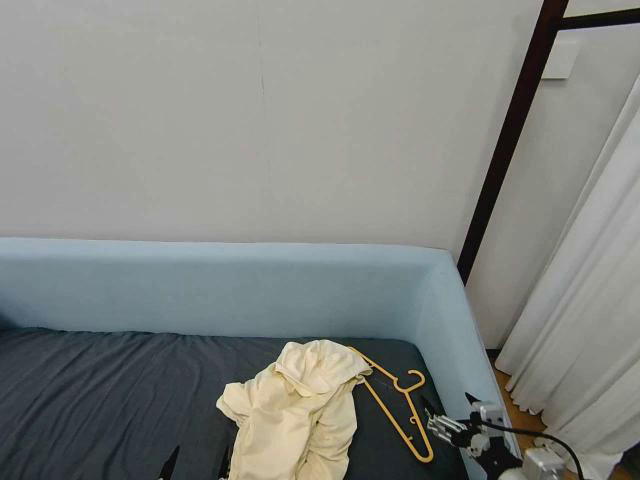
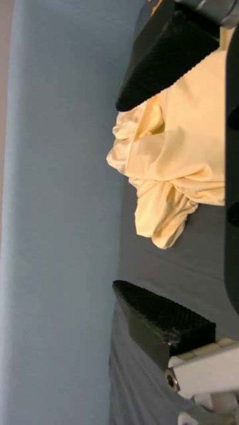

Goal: Pick up the clothes from the sofa and hang them on the clothes hanger.

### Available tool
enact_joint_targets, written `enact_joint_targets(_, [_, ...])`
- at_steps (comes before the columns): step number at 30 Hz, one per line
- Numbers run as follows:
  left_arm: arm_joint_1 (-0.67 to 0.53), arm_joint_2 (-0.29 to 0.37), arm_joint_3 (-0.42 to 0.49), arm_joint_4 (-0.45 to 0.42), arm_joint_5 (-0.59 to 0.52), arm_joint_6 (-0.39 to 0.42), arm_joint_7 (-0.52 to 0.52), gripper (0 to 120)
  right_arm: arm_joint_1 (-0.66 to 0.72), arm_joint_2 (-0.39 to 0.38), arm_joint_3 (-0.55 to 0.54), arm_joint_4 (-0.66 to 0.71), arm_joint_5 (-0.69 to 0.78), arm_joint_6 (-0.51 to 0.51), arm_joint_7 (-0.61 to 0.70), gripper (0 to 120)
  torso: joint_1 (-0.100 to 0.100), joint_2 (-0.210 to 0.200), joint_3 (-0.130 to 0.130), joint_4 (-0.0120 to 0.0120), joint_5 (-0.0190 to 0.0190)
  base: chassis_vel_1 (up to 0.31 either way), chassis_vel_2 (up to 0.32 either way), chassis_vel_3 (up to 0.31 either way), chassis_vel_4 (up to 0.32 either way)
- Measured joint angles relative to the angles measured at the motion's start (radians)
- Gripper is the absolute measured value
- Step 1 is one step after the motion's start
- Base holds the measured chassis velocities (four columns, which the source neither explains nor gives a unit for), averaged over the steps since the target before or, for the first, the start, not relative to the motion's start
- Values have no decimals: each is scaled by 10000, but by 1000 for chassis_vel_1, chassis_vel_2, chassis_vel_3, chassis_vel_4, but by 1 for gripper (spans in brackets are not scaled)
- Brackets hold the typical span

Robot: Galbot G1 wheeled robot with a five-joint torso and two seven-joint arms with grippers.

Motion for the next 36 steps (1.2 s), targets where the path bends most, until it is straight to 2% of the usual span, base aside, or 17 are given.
enact_joint_targets(2, [74, -76, -48, -25, 41, -7, 6, 100, 907, -399, -773, -259, 561, -281, 94, 100, 0, 0, 0, 0, -2, 0, 0, 0, 0])
enact_joint_targets(3, [148, -163, -84, 7, 118, -29, 3, 100, 1714, -555, -1531, -512, 877, -485, 141, 100, 0, -1, 0, -1, 0, 0, 0, 0, 0])
enact_joint_targets(4, [148, -163, -84, 7, 118, -29, 3, 100, 1714, -555, -1531, -512, 877, -485, 141, 100, 0, -1, 0, -1, 0, 0, 0, 0, 0])
enact_joint_targets(6, [225, -259, -99, 62, 219, -70, 0, 100, 2631, -582, -2403, -826, 1017, -656, 195, 100, 0, -1, 0, 0, -1, 0, 0, 0, 0])
enact_joint_targets(7, [300, -377, -112, 158, 318, -118, -10, 100, 3695, -430, -3413, -1224, 1147, -899, 288, 100, 0, 0, 0, 1, -2, 0, 0, 0, 0])
enact_joint_targets(8, [310, -429, -113, 215, 349, -132, -25, 100, 4150, -301, -3874, -1458, 1195, -1003, 346, 100, 0, 0, 0, 4, -2, 0, 0, 0, 0])
enact_joint_targets(9, [310, -429, -113, 215, 349, -132, -25, 100, 4150, -301, -3874, -1458, 1195, -1003, 346, 100, 0, 0, 0, 4, -2, 0, 0, 0, 0])
enact_joint_targets(10, [322, -505, -115, 298, 396, -154, -45, 100, 4771, -45, -4563, -1864, 1282, -1170, 421, 100, 0, 0, 0, 4, -3, 0, 0, 0, 0])
enact_joint_targets(11, [326, -525, -118, 317, 406, -161, -54, 100, 4958, 55, -4779, -2008, 1317, -1218, 448, 100, 0, -1, 1, 2, -4, 0, 0, 0, 0])
enact_joint_targets(12, [345, -622, -121, 389, 461, -181, -67, 100, 5650, 516, -5540, -2631, 1551, -1410, 587, 100, 0, -1, 1, 2, -1, 0, 0, 0, 0])
enact_joint_targets(13, [345, -622, -121, 389, 461, -181, -67, 100, 5650, 516, -5540, -2631, 1551, -1410, 587, 100, 0, -1, 1, 2, -1, 0, 0, 0, 0])
enact_joint_targets(16, [404, -841, -173, 454, 504, -215, -100, 100, 6772, 1443, -6644, -3769, 2106, -1803, 897, 100, 1, -1, 0, 3, -4, 0, 0, 0, 0])
enact_joint_targets(21, [440, -1028, -234, 573, 513, -316, -127, 100, 7457, 2245, -7149, -4807, 2516, -1994, 1142, 100, 0, -1, 0, 0, -3, 0, 0, 0, 0])
enact_joint_targets(26, [448, -1214, -290, 632, 516, -375, -154, 100, 8160, 3801, -7281, -6885, 2609, -1978, 1174, 100, 1, -1, 0, 0, -4, 0, 0, 0, 0])
enact_joint_targets(27, [448, -1214, -290, 632, 516, -375, -154, 100, 8160, 3801, -7281, -6885, 2609, -1978, 1174, 100, 1, -1, 0, 0, -4, 0, 0, 0, 0])
enact_joint_targets(30, [462, -1323, -343, 641, 515, -376, -190, 100, 8262, 5144, -7106, -8571, 2195, -1708, 899, 100, -1, 0, 0, 2, -3, 0, 0, 0, 0])
enact_joint_targets(36, [504, -1288, -446, 642, 474, -392, -239, 100, 8390, 5813, -6773, -9691, 1728, -1345, 701, 100, -1, 0, -1, 0, -3, 0, 0, 0, 0])
